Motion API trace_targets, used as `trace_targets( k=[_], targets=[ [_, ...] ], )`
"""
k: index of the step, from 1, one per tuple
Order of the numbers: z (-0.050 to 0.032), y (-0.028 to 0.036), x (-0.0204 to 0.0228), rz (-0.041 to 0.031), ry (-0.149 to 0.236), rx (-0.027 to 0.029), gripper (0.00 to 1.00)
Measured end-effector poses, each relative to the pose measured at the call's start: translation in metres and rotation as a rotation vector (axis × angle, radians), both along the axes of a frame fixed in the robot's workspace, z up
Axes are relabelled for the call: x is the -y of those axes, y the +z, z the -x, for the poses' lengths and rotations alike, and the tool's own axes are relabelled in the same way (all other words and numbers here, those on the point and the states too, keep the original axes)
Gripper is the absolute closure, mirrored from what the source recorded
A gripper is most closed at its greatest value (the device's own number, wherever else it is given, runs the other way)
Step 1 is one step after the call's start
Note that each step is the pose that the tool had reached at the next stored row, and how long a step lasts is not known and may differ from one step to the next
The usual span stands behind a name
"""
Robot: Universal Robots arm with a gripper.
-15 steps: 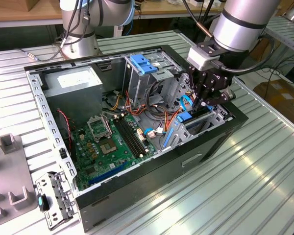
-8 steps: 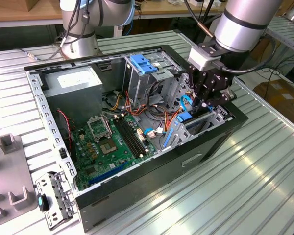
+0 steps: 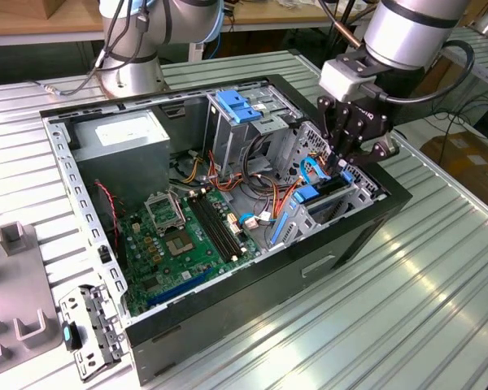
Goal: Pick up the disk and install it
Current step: 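Insert the second disk wire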
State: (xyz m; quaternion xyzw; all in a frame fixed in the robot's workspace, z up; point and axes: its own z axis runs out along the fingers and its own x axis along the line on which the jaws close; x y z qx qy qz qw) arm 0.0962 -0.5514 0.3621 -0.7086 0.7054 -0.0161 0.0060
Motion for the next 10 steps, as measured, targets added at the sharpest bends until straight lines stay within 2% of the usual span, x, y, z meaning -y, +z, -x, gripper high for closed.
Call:
trace_targets(
  k=[1,10],
  targets=[
    [0.0000,0.0000,0.0000,-0.0001,0.000,0.0000,0.89],
    [0.0000,0.0009,0.0000,-0.0001,0.000,0.0000,0.89]
  ],
)
